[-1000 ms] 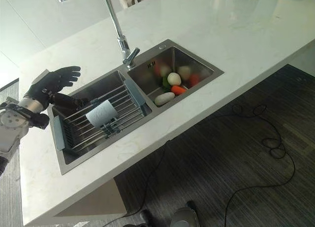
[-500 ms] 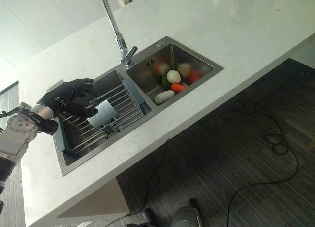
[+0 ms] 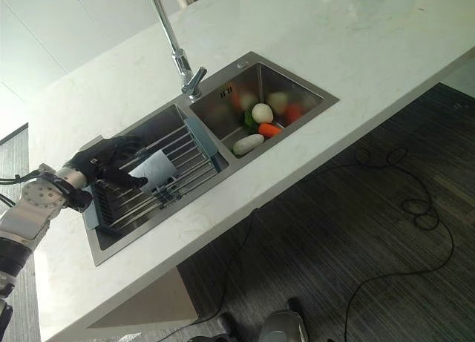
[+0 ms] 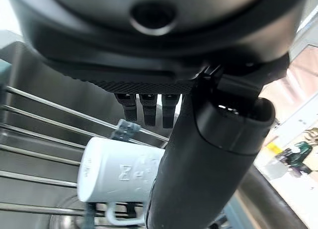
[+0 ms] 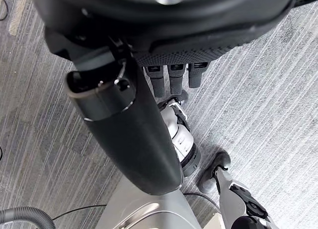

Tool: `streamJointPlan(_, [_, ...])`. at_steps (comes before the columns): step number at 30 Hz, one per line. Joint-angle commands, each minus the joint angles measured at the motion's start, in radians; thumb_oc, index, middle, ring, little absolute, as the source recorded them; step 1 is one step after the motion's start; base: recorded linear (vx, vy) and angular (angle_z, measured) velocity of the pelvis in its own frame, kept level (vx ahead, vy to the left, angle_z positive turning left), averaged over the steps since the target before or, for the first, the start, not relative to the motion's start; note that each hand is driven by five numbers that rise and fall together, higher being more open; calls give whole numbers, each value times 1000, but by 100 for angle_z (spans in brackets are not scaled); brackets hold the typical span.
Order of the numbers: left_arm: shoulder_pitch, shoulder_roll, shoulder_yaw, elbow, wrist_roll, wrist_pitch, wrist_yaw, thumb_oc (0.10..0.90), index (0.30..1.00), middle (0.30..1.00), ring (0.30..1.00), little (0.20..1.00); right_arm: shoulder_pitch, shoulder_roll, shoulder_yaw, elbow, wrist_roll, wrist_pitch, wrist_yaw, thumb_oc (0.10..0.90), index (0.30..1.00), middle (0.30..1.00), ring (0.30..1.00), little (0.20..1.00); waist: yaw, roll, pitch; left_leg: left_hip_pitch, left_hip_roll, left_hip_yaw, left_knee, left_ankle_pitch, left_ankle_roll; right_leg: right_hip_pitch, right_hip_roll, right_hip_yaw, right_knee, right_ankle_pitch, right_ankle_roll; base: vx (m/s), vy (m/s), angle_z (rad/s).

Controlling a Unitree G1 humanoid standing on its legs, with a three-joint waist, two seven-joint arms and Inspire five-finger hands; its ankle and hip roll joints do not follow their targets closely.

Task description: Place the dishes in the dishwasher.

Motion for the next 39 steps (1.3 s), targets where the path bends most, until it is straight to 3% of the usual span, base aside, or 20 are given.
streamJointPlan(1, [-75,10,101,-5,66,-64,90,800,900,900,900,900,70,-50,-13,-84,-34,3,1,800,900,900,900,900,-27,7,-25,-53,32,-109,225,-271,-31,-69,-39,-37,40,-43,74,33,16,1])
streamJointPlan(7, [-94,34,85,-2,156,-55,124,800,900,900,900,900,65,-64,-14,-102,-34,2,10,800,900,900,900,900,-31,8,-2,-67,29,-120,225,-267,-31,-84,-37,-28,40,-39,73,1,1,-1])
streamJointPlan(33, [-154,-7,27,62,168,-32,151,800,900,900,900,900,28,-79,9,-191,7,28,2,800,900,900,900,900,-58,5,79,-119,22,-129,225,-246,-34,-147,-35,-4,40,-17,65,-18,0,-2])
streamJointPlan(39, [-169,12,5,118,255,13,132,800,900,900,900,900,17,-84,19,-214,25,29,-8,800,900,900,900,900,-63,8,101,-136,21,-130,225,-239,-36,-166,-33,2,40,-10,64,-29,2,-2])
